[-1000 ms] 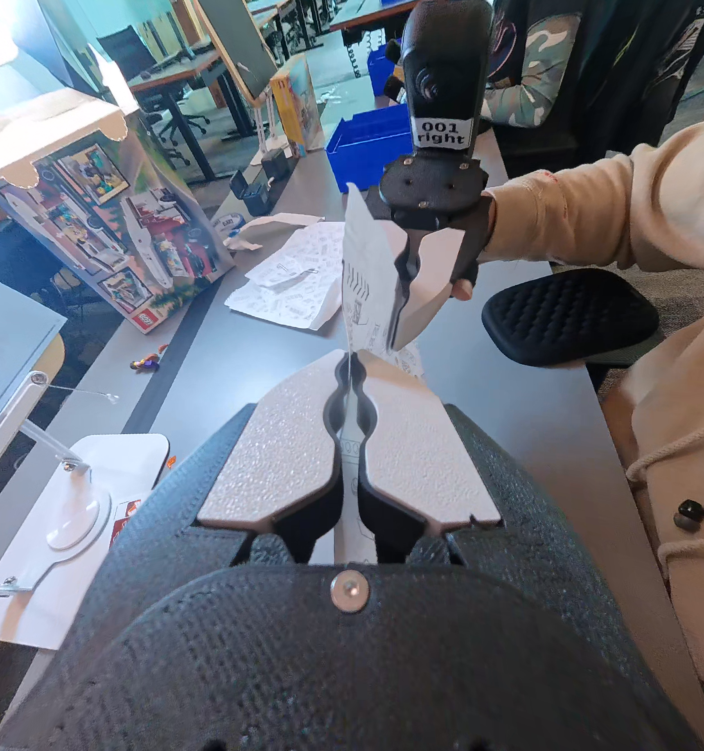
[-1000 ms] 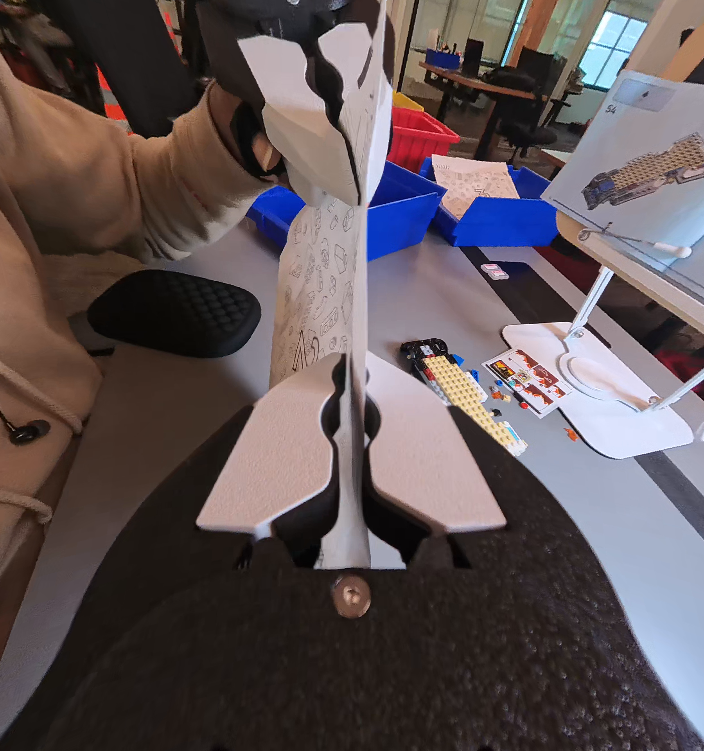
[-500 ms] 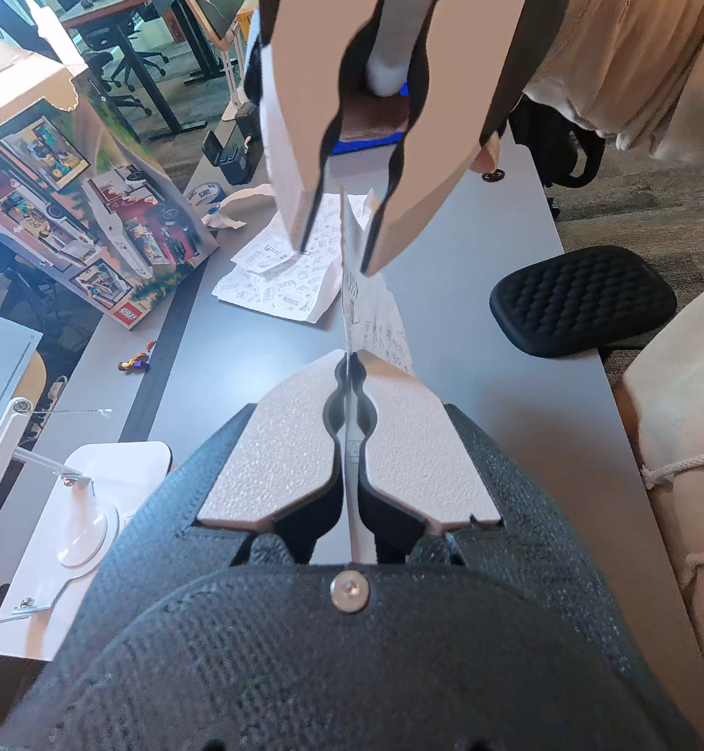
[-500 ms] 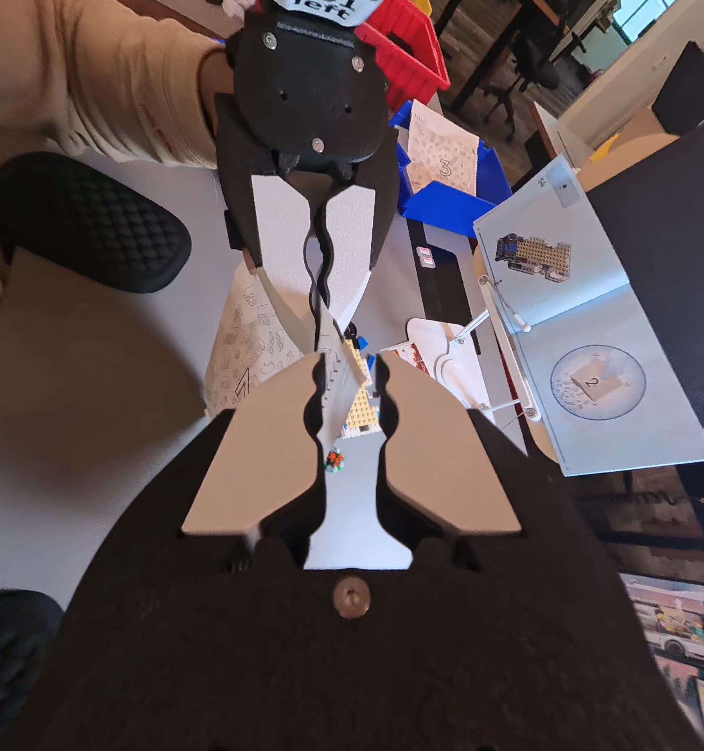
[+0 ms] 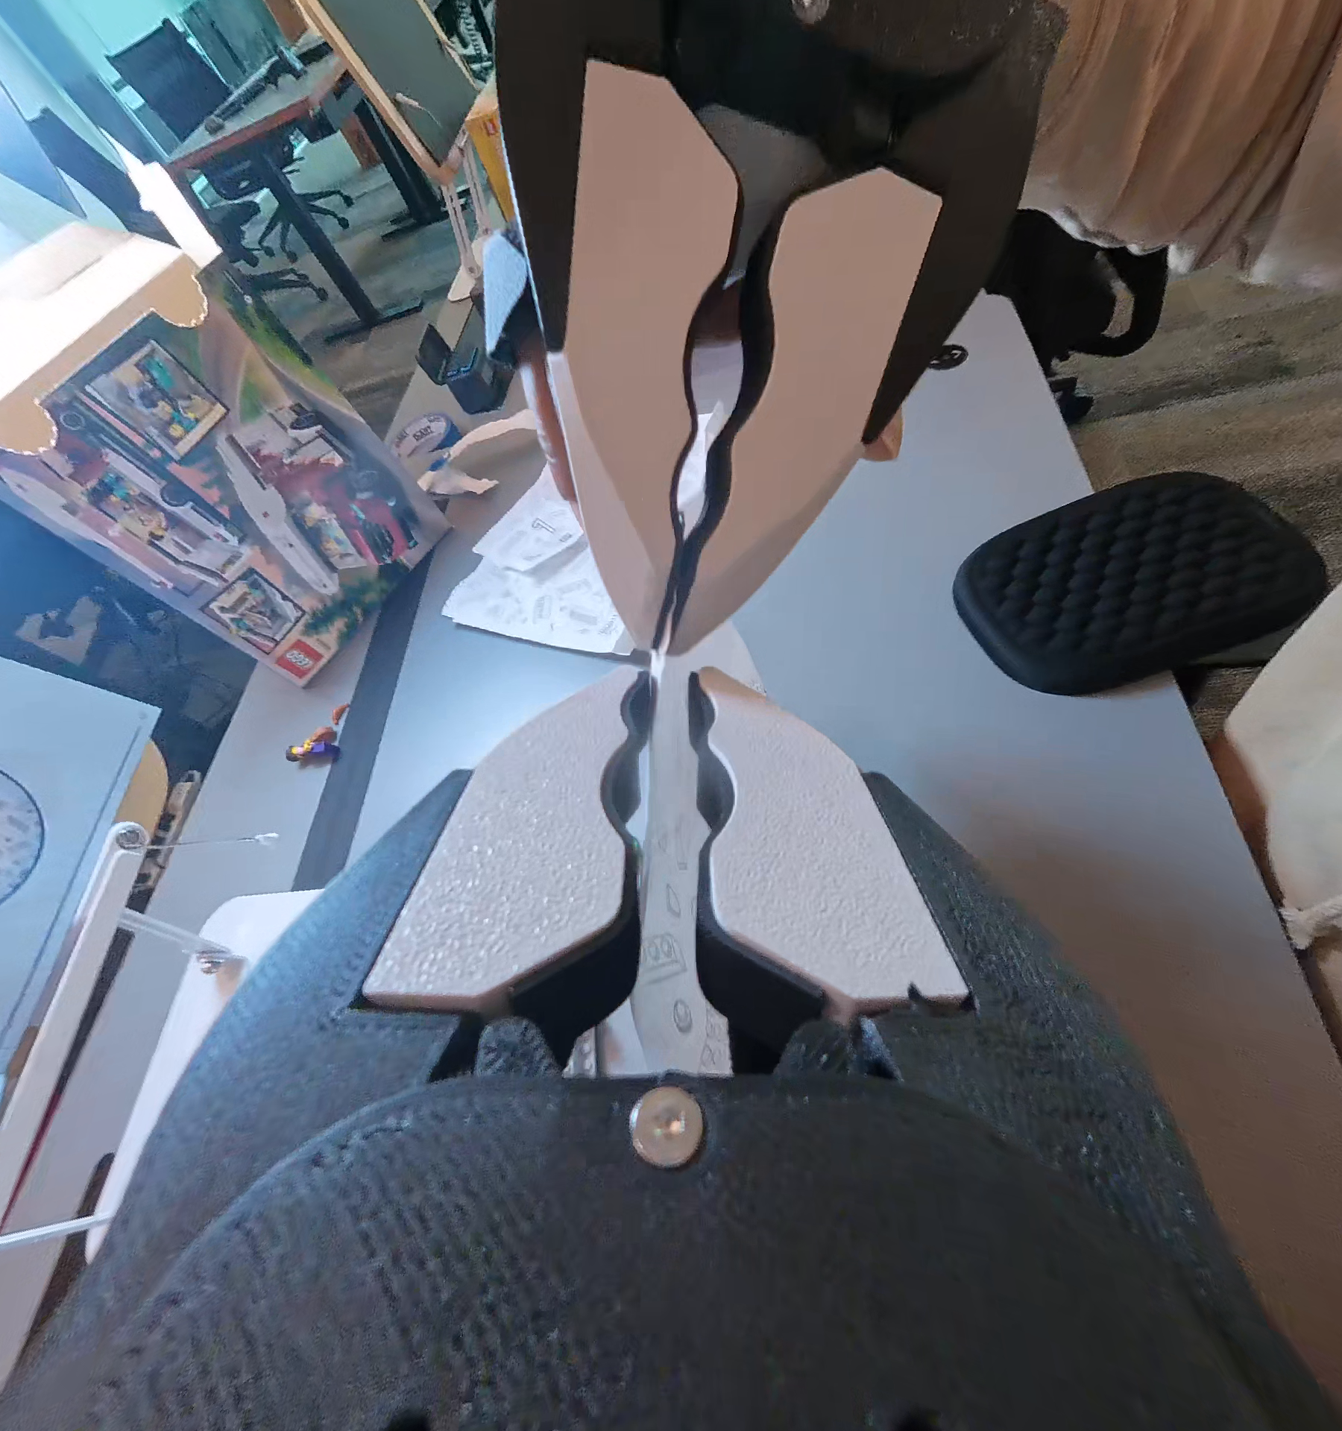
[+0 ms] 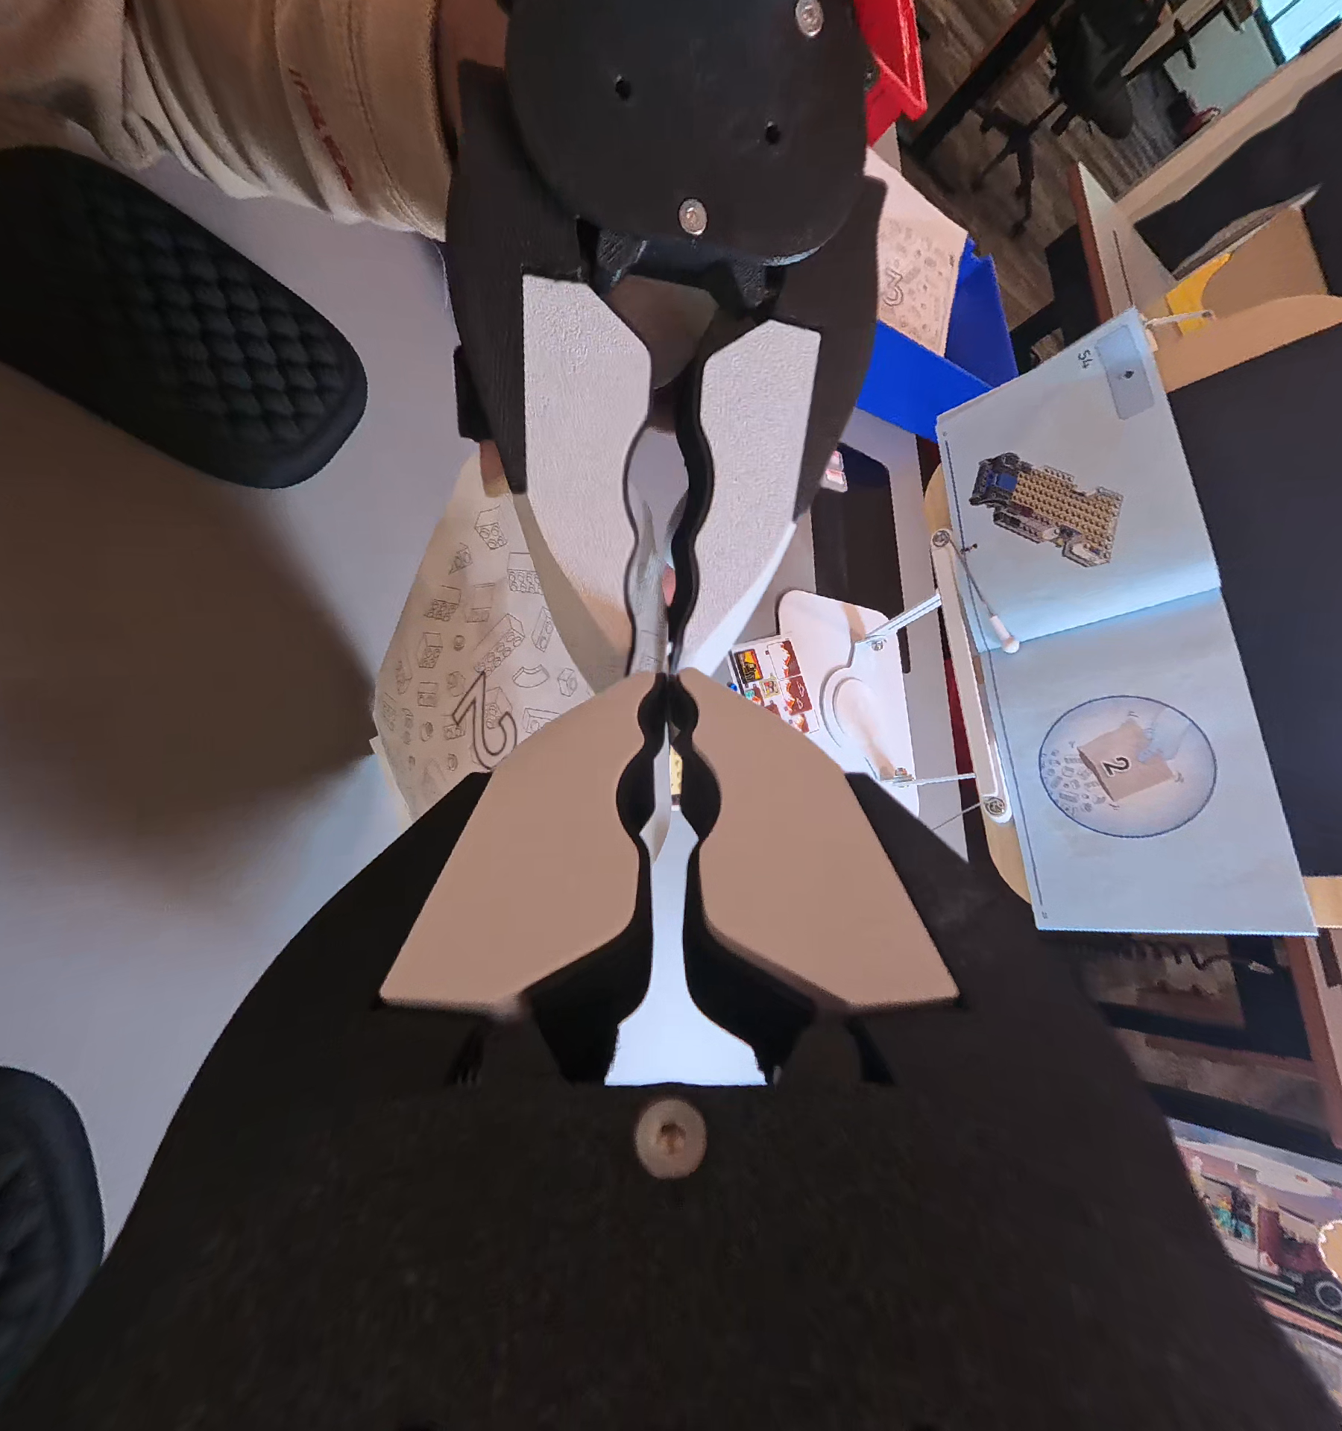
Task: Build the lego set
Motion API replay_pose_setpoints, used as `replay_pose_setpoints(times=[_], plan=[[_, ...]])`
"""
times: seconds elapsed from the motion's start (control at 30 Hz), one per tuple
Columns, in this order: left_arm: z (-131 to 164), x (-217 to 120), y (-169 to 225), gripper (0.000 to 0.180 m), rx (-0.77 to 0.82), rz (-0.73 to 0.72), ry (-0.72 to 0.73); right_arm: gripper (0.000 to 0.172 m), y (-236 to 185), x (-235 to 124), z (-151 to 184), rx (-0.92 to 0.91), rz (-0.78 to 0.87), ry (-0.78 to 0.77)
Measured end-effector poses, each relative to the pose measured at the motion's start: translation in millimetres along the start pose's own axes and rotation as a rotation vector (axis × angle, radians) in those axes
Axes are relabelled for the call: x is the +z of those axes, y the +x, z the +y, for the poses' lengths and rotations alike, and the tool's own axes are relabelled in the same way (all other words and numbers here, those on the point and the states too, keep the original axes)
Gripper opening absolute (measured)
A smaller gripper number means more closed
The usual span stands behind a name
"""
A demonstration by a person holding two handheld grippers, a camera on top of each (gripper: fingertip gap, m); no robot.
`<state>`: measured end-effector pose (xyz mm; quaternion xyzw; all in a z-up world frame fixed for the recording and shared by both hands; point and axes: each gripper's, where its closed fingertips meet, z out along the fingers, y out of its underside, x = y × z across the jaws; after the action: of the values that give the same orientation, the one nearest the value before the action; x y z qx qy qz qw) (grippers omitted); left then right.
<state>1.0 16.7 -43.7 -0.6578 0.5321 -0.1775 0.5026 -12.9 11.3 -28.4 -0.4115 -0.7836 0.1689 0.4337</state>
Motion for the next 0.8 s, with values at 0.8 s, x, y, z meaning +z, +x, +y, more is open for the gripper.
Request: replay_pose_setpoints(times=[0.8], plan=[[-10, -13, 15, 0.000, -0.180, 0.231, 0.112, 0.000, -7, -8, -20, -0.283, 0.155, 0.088]])
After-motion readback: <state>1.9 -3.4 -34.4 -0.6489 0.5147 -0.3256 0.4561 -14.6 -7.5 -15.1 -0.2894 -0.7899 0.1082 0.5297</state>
